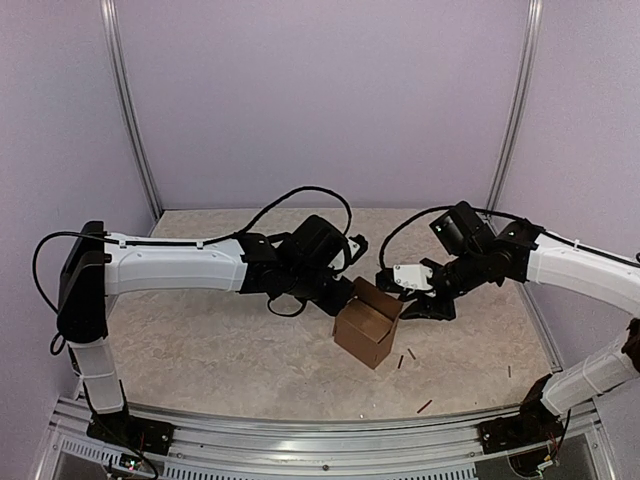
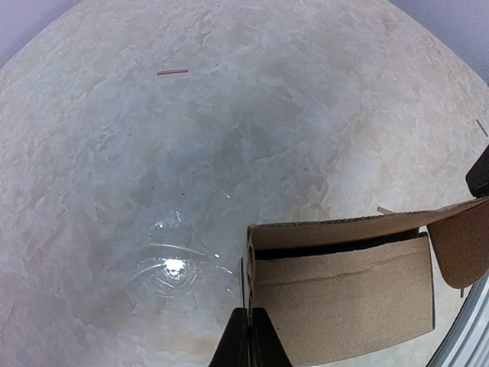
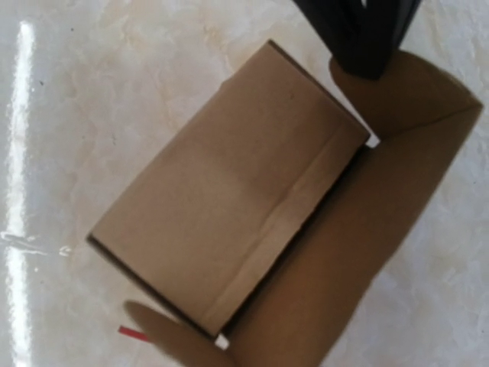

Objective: Fold the paper box

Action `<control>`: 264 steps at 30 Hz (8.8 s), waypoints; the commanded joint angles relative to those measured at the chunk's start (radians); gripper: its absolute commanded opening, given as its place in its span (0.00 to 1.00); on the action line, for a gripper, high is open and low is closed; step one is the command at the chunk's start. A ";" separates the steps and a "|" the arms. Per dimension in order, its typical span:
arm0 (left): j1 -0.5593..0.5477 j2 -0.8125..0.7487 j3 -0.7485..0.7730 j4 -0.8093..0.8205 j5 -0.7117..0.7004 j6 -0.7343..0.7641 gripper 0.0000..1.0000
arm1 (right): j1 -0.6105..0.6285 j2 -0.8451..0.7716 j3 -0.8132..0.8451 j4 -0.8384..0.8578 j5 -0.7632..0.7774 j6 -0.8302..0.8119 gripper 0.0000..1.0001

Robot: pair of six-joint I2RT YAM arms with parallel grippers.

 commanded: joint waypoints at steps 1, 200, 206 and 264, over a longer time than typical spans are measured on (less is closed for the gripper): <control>-0.005 0.019 0.015 -0.019 0.001 -0.031 0.03 | 0.008 -0.026 -0.020 0.006 -0.013 0.006 0.36; -0.139 -0.072 -0.495 0.450 -0.215 -0.095 0.00 | 0.297 0.118 0.011 -0.009 0.515 -0.097 0.26; -0.139 -0.090 -0.532 0.486 -0.220 -0.079 0.00 | 0.354 0.151 0.004 0.005 0.617 -0.113 0.25; -0.159 -0.076 -0.594 0.594 -0.362 0.070 0.00 | -0.034 0.230 0.323 -0.064 -0.366 0.243 0.29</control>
